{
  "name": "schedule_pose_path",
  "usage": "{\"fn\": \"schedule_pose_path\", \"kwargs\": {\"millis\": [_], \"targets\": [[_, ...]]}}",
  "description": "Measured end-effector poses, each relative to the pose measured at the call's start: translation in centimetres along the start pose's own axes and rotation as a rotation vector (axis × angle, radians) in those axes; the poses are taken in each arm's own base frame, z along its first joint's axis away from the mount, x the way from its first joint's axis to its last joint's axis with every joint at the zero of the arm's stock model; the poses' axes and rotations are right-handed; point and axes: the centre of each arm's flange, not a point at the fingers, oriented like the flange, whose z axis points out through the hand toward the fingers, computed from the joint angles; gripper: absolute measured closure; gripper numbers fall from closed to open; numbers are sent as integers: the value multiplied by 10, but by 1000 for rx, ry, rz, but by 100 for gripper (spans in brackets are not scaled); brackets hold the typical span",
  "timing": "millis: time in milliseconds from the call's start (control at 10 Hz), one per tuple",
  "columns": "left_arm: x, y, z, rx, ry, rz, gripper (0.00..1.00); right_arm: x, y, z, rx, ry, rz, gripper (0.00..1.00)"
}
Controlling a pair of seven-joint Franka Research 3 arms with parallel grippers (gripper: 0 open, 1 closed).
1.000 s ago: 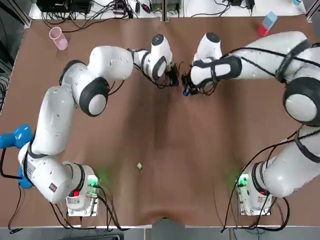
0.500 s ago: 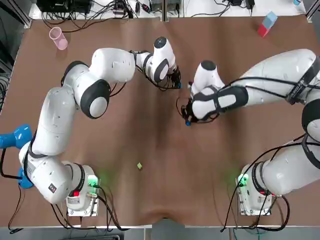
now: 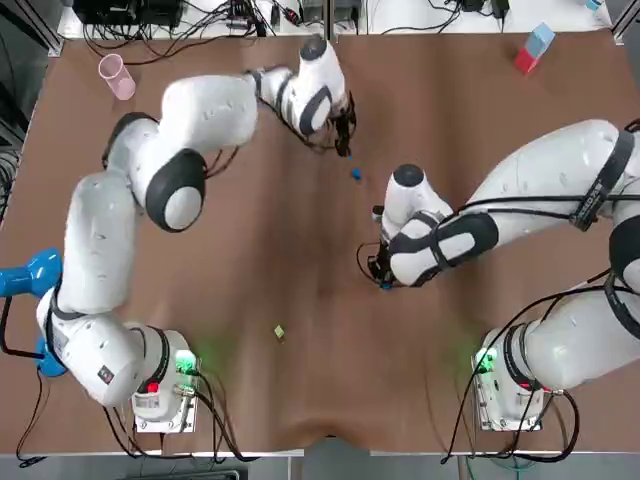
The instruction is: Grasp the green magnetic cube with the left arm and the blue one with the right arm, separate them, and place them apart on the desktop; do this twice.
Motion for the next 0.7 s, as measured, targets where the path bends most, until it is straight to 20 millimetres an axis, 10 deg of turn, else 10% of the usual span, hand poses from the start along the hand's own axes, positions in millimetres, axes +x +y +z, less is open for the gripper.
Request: {"fn": "schedule_pose_path", "kwargs": {"millis": [400,700], "targets": [[144,58,-202,5,172,116,0,14,0,-16,11,52,-28,4],[252,54,-268,129,205,299,0,75,-17,-87,101,203,-50,0]]}}
